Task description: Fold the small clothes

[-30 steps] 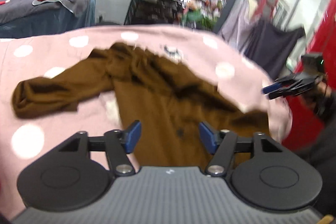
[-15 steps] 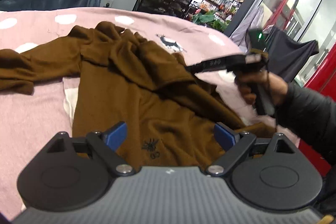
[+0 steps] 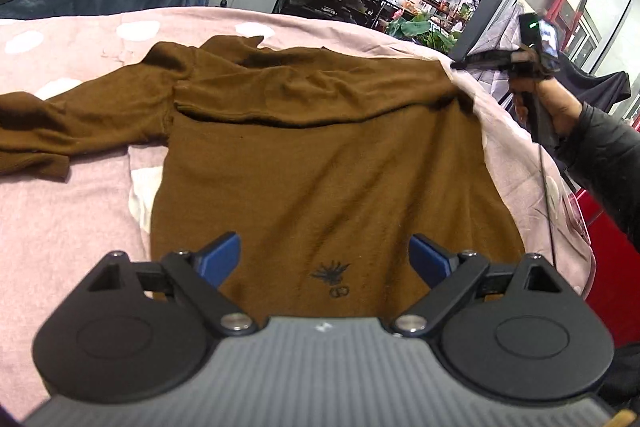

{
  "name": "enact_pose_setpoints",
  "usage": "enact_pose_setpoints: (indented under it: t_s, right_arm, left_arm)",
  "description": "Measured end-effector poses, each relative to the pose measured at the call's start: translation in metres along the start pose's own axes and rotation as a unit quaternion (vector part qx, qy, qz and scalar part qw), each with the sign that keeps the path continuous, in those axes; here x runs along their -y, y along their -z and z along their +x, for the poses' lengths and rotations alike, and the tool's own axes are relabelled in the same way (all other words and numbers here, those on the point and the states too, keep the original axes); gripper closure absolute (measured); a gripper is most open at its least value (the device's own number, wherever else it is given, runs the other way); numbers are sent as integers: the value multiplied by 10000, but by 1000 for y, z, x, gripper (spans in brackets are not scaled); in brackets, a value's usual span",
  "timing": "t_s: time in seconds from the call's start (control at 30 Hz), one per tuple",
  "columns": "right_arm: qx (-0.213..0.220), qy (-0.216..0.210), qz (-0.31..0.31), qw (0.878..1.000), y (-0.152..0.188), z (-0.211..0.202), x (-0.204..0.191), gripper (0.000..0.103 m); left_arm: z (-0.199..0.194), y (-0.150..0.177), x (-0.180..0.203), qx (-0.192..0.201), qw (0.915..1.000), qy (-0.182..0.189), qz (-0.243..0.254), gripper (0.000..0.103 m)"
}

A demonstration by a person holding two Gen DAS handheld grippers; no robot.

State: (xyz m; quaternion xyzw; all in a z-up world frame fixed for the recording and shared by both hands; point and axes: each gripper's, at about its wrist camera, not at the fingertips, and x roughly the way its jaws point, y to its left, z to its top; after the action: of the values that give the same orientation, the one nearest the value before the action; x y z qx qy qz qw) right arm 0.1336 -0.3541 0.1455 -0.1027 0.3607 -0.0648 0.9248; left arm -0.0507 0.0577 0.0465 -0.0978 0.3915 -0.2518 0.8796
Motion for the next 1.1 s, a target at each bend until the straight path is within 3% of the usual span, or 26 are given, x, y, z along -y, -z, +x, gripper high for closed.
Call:
enact_pose_setpoints:
  t_s: [0.03, 0.1, 0.13, 0.23, 0.3, 0.37, 0.43, 0.53, 0.63, 0.73, 0.83, 0.87, 0.97, 1.03, 1.07, 1.1]
  right_arm:
    - [-87, 105, 15, 9999, 5, 5, 2, 89]
    - [125, 36, 222, 9997, 13, -3, 0, 62]
    - [335, -86, 288, 9990, 17, -14, -3, 58]
    - [752, -881, -176, 9931, 21, -41, -40, 38]
    - [875, -1570, -818, 9803, 23, -58, -76, 21]
    - [775, -2034, -1455, 9651, 25, -65, -118, 12]
    - [580, -2074, -1933, 9572, 29, -66, -153, 15]
    - [557, -2332, -1820, 9536, 36, -68, -172, 21]
    - [333, -2357, -1463, 9602, 45, -67, -167, 18]
    - [272, -2342, -1122, 9653, 64, -76, -151, 18]
    - [212, -2254, -797, 9708, 85, -95, -132, 13]
    - [194, -2247, -665, 9720, 92, -100, -124, 13]
    - [59, -2138, -325, 9763, 107, -110, -104, 9]
    - [-22, -1972, -171, 9802, 114, -115, -93, 8]
    - [-63, -1898, -90, 9818, 118, -117, -88, 7]
    - [-118, -1851, -21, 9826, 121, -117, -84, 6]
  left_arm:
    - [1, -1, 2, -2, 10000, -21, 28, 11]
    - [1, -1, 5, 7, 9999, -69, 104, 10]
    - [2, -1, 6, 3, 9999, -87, 121, 9]
    - [6, -1, 5, -65, 9999, -81, 83, 8]
    - [10, -2, 5, -106, 9998, -160, 86, 8]
    - [11, -2, 7, -82, 9992, -361, 178, 8]
    - [9, -4, 4, 52, 9984, -537, 172, 8]
    - [2, -13, -14, 428, 9963, -746, -18, 8]
    - [6, -36, -49, 529, 9864, -1511, -379, 12]
    - [19, -67, -78, 833, 9813, -1696, -354, 14]
    - [49, -110, -100, 902, 9825, -1627, 19, 12]
    - [62, -124, -107, 894, 9823, -1645, 109, 7]
    - [109, -160, -124, 534, 9801, -1870, 389, 6]
    - [142, -174, -131, 106, 9808, -1865, 559, 6]
    - [156, -178, -134, -71, 9822, -1789, 573, 7]
    - [169, -176, -132, -219, 9845, -1642, 580, 17]
